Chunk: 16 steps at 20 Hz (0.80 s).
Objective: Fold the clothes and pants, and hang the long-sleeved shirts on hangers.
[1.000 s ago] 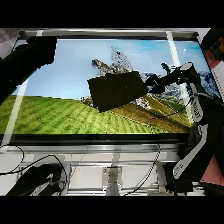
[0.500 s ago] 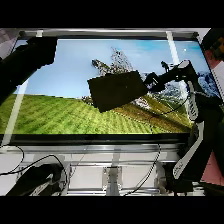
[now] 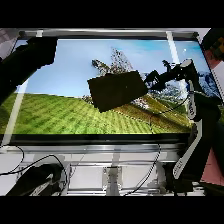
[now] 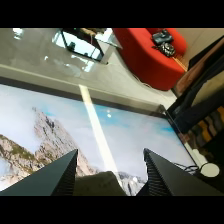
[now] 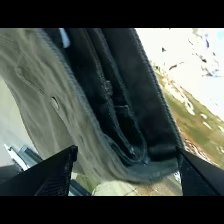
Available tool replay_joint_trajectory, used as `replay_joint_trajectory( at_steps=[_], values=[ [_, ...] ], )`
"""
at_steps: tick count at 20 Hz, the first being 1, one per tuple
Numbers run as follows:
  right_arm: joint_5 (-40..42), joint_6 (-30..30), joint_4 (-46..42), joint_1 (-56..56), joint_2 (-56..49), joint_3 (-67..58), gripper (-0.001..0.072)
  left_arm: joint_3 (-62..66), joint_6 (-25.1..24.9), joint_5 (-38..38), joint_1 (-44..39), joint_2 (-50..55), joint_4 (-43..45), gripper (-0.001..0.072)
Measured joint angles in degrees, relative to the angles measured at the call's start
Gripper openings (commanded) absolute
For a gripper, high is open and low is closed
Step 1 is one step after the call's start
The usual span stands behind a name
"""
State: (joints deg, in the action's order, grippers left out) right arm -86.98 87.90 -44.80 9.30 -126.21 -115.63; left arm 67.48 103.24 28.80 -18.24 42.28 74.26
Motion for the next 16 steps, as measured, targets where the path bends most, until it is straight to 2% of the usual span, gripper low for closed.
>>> replay_joint_trajectory(
  at_steps=[9, 10, 12, 13, 15, 16],
  values=[
    [-2.4, 0.5, 1.4, -3.7, -4.2, -0.2, 0.0671, 0.0, 0.0, 0.0, 0.0, 0.0, 0.0, 0.0478],
    [-2.4, 0.5, 1.2, -4.5, -4.6, -0.2, 0.0630, 0.0, 0.0, 0.0, 0.0, 0.0, 0.0, 0.0478],
    [-2.2, 0.3, 0.3, -5.8, -5.2, -0.2, 0.0309, 0.0, 0.0, 0.0, 0.0, 0.0, 0.0, 0.0478],
    [-2.0, 0.2, 0.1, -6.2, -5.4, -0.2, 0.0307, 0.0, 0.0, 0.0, 0.0, 0.0, 0.0, 0.0478],
    [-1.5, -0.1, -0.4, -6.6, -5.5, -0.2, 0.0068, 0.0, 0.0, 0.0, 0.0, 0.0, 0.0, 0.0479],
    [-1.4, -0.2, -0.1, -6.6, -5.6, -0.2, 0.0033, 0.0, 0.0, 0.0, 0.0, 0.0, 0.0, 0.0478]
  ],
)
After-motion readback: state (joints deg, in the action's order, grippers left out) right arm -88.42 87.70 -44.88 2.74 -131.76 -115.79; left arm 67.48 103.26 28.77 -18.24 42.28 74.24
